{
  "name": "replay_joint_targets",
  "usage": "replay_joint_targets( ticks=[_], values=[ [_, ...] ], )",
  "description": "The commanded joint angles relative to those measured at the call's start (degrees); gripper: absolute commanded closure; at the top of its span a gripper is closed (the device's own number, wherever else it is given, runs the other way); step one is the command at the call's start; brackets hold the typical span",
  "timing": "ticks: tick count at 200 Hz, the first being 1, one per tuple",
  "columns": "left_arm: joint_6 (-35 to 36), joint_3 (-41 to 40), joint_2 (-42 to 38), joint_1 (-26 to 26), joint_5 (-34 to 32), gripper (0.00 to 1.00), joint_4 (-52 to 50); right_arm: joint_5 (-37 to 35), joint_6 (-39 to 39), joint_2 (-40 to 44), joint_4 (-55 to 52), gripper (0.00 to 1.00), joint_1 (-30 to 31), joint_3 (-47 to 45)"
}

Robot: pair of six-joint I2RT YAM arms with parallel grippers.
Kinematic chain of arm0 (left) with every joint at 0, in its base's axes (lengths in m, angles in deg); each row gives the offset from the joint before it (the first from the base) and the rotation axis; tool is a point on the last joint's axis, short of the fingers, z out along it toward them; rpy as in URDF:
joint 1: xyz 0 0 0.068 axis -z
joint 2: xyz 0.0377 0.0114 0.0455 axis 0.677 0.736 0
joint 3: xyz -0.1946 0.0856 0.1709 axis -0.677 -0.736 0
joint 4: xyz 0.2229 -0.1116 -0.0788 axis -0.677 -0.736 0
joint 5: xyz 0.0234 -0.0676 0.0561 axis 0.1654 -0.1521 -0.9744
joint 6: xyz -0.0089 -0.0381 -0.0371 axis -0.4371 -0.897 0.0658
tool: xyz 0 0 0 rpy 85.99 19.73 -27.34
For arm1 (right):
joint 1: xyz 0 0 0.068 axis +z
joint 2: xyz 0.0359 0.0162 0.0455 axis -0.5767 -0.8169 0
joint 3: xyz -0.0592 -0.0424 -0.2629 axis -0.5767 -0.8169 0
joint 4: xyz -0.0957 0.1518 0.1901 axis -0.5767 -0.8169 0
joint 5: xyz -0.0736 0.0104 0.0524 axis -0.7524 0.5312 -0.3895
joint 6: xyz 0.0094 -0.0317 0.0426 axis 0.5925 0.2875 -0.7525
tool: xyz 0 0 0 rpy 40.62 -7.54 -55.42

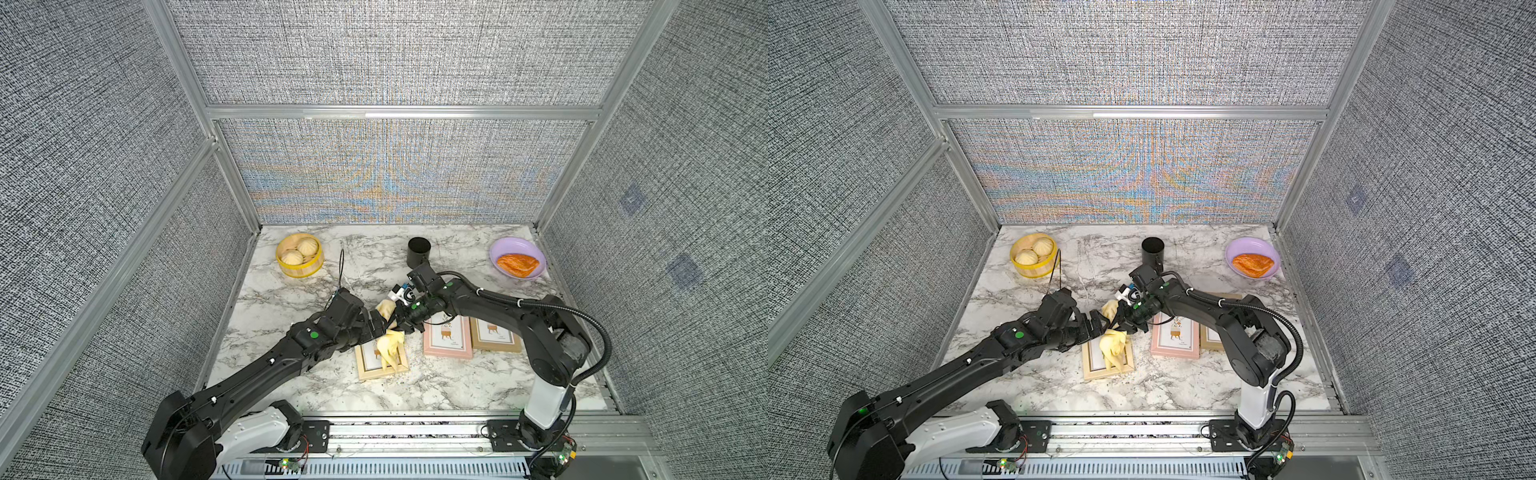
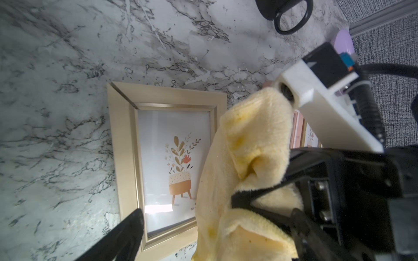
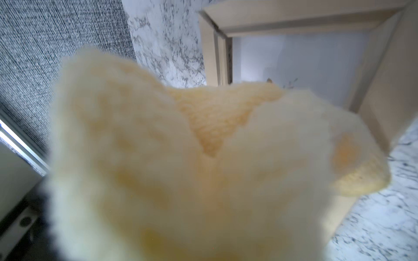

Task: Wipe the picture frame with a cloth
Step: Adjust the cleaning item.

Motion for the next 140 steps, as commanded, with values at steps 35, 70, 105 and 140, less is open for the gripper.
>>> replay_joint_targets(
  ticks=[35, 70, 105, 140],
  values=[
    [8.38, 0.08, 0.85, 0.02, 4.95, 0.00, 3.53, -0.86, -6.80, -1.57, -2.78, 1.00, -0.87, 4.54],
    [10.61, 0.63, 4.38, 0.10, 6.85, 0.00, 5.94, 0.42, -8.86, -0.96, -2.18, 1.00, -0.81, 4.16],
    [13.69, 2.88, 9.12, 0.07, 6.67, 0.00, 6.72, 2.49, -11.25, -0.13, -0.38, 1.00, -0.63, 2.87],
    [15.01, 3.74, 10.34, 0.11, 3.97, 0.00, 8.82, 4.28, -14.07, 1.88, 2.87, 1.00, -0.58, -0.54]
  ],
)
